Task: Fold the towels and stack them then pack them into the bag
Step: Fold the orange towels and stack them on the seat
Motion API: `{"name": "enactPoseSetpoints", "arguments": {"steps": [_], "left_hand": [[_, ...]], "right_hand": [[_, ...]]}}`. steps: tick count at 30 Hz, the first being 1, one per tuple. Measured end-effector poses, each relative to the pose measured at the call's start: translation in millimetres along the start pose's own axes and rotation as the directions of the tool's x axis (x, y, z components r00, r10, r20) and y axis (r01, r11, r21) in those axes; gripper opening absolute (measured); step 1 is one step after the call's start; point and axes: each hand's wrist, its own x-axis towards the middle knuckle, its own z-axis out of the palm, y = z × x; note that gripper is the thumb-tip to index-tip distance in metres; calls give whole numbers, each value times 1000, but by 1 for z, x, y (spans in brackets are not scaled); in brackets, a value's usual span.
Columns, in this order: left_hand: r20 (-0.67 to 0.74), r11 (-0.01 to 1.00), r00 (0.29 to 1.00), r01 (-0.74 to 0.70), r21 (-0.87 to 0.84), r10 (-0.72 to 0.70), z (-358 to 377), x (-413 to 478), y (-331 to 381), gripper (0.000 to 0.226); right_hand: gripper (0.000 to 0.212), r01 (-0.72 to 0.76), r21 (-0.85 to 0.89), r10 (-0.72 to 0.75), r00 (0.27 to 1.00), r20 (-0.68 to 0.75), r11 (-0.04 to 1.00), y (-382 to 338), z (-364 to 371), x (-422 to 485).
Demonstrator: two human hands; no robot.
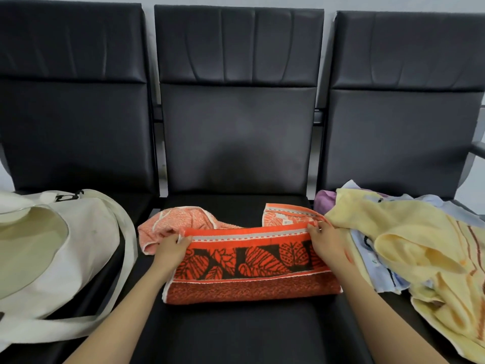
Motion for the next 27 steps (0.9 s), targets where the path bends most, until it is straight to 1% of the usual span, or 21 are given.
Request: {"name": "enactPoseSetpoints", "arguments": {"steps": [2,3,4,5,6,7,8,9,11,13,14,16,17,19,23,27], "left_hand": [[15,997,999,27,69,-28,0,-1,-2,29],[17,993,999,27,118,-29,1,2,-6,34],[20,984,999,43,174,-47,0,7,-12,44],[2,974,997,69,215,-71,1,11,-17,59],[-12,973,995,103,206,-103,2,20,-27,77],[-8,982,991,137,133,-137,2,23,-30,90],[18,986,987,161,36,-161,0,18,-25,93],[55,983,982,182,-33,-180,-2,8,-17,85],[159,977,969,203,-60,-192,-6,-4,-9,54],[218,983,964,172,-64,-155,-11,-10,-7,26],[230,986,966,140,-88,-117,-15,-13,-4,19],[246,987,969,53,-152,-14,-21,-17,1,16],[256,984,966,4,-179,43,-23,-20,4,19],[278,973,954,-50,-224,113,-28,-26,11,25],[302,943,948,3,-333,103,-29,-35,24,24],[318,903,940,28,-429,122,-22,-44,39,22]], "right_hand": [[37,25,-2,-26,999,-30,1000,2,4,-1],[41,52,-18,-53,997,-51,998,4,7,-3],[48,77,-75,-82,994,-66,994,6,10,-6],[55,106,-156,-118,990,-70,982,7,15,-10],[60,149,-237,-167,984,-60,960,5,18,-15],[62,208,-291,-224,974,-23,934,1,21,-20],[63,280,-300,-281,959,42,912,-4,22,-27],[66,359,-276,-339,933,120,891,-11,24,-34],[81,509,-230,-443,851,283,830,-26,32,-48],[91,602,-221,-479,767,427,767,-37,44,-64],[91,635,-229,-484,734,476,738,-40,51,-71],[91,674,-264,-477,697,536,690,-40,65,-80],[90,681,-289,-468,694,547,673,-38,71,-82],[90,679,-316,-454,700,551,662,-35,78,-84],[87,670,-313,-427,698,575,673,-34,82,-82],[90,667,-271,-419,680,601,694,-34,81,-80]]}}
